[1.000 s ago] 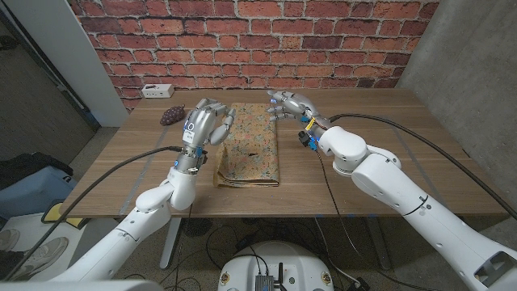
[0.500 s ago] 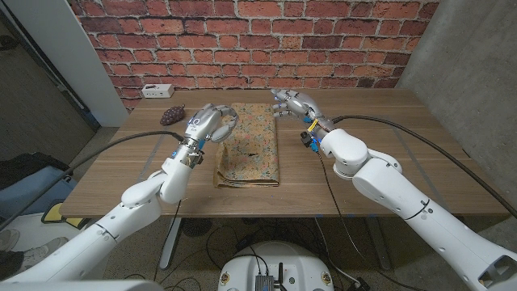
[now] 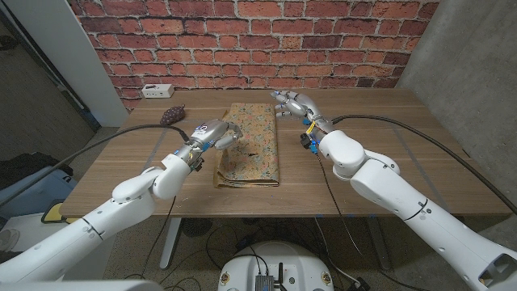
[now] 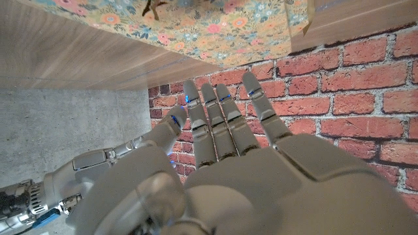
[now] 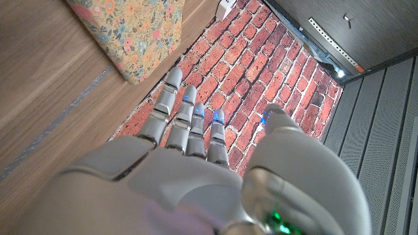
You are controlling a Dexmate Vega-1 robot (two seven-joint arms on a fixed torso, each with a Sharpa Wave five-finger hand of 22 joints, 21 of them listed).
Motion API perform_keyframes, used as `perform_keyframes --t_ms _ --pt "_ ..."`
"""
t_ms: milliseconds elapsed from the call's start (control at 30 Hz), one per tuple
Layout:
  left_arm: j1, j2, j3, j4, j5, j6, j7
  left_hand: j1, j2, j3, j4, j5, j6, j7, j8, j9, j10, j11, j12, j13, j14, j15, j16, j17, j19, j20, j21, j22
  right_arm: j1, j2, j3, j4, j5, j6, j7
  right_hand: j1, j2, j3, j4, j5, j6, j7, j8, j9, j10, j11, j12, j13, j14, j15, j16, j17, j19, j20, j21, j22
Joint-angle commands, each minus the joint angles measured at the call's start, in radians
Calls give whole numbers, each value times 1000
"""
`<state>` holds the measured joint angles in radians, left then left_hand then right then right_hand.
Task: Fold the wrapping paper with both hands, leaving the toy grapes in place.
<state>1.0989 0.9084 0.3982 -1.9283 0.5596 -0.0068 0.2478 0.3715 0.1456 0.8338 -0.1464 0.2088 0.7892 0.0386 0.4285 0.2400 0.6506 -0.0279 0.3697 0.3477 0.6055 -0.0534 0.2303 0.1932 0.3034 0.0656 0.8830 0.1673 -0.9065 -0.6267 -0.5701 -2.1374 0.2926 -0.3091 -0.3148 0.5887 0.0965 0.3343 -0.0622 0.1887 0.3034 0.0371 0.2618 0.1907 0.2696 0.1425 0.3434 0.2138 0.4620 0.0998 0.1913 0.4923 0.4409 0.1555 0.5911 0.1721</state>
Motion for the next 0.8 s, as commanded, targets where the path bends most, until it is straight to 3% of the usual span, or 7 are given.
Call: perform_keyframes --t_ms 33,300,633,800 --pt "23 72 13 -61 -69 71 -100 -19 -1 -9 4 -5 54 11 -5 -16 37 2 -5 -20 3 -40 -5 -9 -9 -9 -15 2 -2 12 -18 3 -39 -13 -15 -1 11 10 0 6 11 -4 -2 3 7 -6 -7 1 0 1 -1 0 -5 2 -3 2" --pt "11 100 40 -77 -89 112 -175 -52 -1 -26 14 -15 49 12 -48 -41 20 10 -38 -55 -43 -28 -30 -16 -91 -15 -64 2 -23 18 -23 -11 -55 -17 -31 -3 11 12 -3 6 13 -3 -4 3 12 -4 -9 1 -2 1 1 -4 -5 1 -6 2" --pt "-4 123 72 -86 -91 143 -223 -63 8 -27 22 -17 46 11 -67 -47 16 -4 -52 -71 -71 -34 -41 -18 -95 -24 -75 2 -42 22 -29 -29 -77 -24 -47 -7 8 13 -6 5 16 -3 -7 3 13 -2 -13 1 -3 1 3 -9 -5 1 -10 2" --pt "7 138 71 -107 -85 170 -223 -79 11 -24 26 -18 95 19 -80 -52 65 2 -53 -97 -22 -37 -27 -23 -41 -28 -74 2 -39 27 -34 -30 -84 -30 -45 -9 7 13 -7 5 16 -3 -8 3 14 -4 -15 1 -3 2 4 -11 -5 2 -12 2"
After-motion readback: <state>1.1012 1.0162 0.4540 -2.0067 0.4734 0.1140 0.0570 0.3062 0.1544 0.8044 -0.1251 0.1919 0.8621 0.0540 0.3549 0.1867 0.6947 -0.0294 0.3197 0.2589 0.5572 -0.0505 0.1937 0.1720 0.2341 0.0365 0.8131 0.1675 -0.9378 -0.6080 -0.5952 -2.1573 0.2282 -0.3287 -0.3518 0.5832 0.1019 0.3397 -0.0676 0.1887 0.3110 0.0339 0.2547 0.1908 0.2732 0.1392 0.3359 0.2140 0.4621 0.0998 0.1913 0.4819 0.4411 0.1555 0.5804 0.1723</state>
